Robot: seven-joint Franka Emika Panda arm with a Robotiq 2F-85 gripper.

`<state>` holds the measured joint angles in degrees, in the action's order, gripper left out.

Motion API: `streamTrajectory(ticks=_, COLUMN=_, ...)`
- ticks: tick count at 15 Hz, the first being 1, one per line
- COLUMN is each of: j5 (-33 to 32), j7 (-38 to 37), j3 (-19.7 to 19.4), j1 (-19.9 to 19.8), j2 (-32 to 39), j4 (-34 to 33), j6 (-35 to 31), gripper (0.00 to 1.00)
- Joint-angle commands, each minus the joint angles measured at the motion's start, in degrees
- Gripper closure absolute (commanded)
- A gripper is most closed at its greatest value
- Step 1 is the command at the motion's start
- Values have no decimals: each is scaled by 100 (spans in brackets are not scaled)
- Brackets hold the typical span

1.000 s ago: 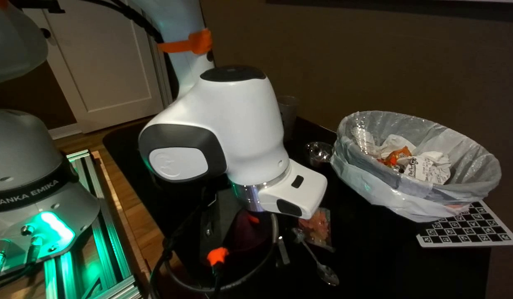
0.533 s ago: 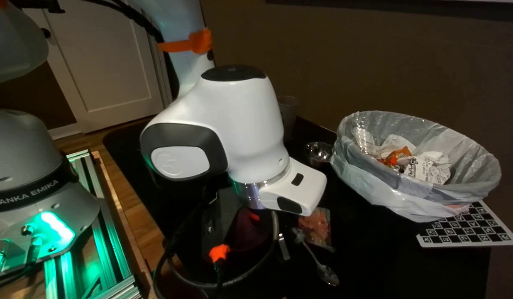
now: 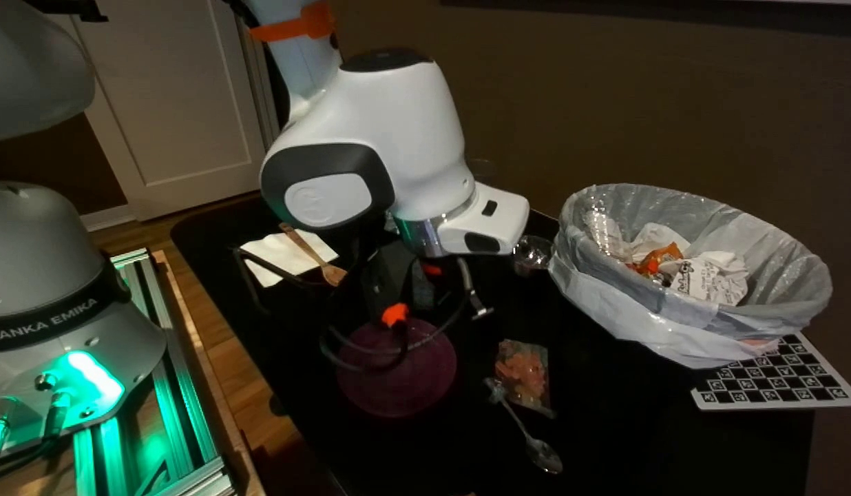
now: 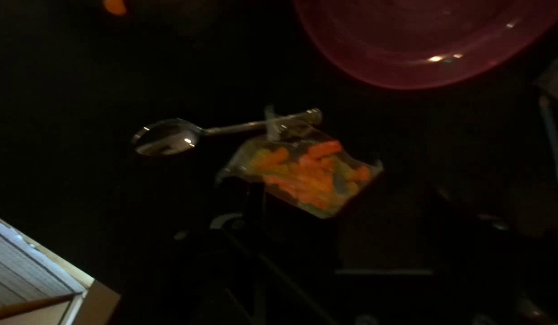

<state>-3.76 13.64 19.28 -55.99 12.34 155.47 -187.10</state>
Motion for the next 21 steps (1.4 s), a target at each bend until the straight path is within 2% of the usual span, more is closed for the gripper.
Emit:
streamTrajectory(ticks=1, j5=-151, j7=-483, j3=1577, j1=-900, j2=-117, j4=-14, j6=167, gripper=0)
streamTrajectory(ticks=4, j5=-153, j7=-558, j3=2932, j1=-1716, j2=212, j4=-268, j6=409, gripper=0)
streamTrajectory(ticks=6, j5=-51, j7=-410, j3=3604, j1=-2181, j2=322, j4=-385, j6=707, gripper=1)
streamTrajectory(ticks=12, j5=154, j7=-31, j3=5127, j1=-3424, j2=589, j4=-717, j6=1978, gripper=0)
streamTrajectory(ticks=16, j5=213, j7=68, j3=5653, j1=-3914, j2=652, j4=-859, j6=2887, gripper=0)
streamTrajectory(ticks=19, j5=188, j7=104, j3=5790, j1=-4080, j2=730, j4=-890, j6=3371, gripper=0)
streamTrajectory(ticks=21, j5=155, j7=134, j3=5827, j1=-4121, j2=759, j4=-898, j6=3578, gripper=6)
